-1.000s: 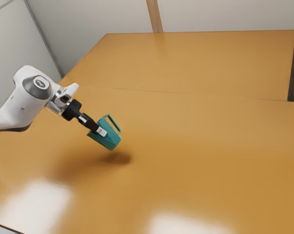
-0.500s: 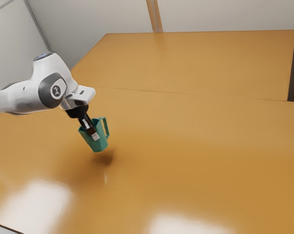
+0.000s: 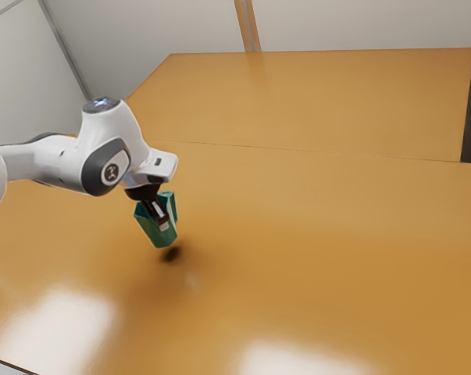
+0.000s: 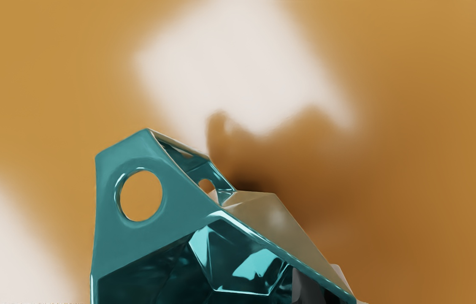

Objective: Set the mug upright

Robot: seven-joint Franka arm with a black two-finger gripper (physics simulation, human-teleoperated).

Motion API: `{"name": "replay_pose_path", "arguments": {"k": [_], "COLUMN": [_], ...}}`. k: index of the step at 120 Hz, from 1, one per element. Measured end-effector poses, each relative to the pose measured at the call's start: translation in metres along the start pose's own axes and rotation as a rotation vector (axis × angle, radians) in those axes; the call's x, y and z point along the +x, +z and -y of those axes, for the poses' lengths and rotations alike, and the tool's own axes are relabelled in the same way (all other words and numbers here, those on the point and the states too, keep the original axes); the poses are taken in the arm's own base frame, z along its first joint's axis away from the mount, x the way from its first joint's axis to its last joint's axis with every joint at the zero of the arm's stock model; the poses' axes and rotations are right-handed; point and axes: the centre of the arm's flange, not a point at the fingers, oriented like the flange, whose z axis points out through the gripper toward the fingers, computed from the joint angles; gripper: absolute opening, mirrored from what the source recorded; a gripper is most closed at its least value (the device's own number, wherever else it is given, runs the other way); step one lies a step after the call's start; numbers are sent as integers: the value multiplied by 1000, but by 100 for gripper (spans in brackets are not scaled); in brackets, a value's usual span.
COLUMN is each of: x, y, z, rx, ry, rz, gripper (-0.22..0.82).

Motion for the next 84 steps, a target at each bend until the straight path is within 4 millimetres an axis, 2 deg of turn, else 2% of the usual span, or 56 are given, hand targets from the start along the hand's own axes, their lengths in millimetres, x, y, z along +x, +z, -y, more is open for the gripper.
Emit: {"name": "replay_pose_path", "arguments": {"k": [42,84], "x": [-4,1], "y": [24,42], "z": [-20,-24], "rx": [26,52], "ry": [-130,-212], "rz": [5,-1], "gripper": [-18,-18]}}
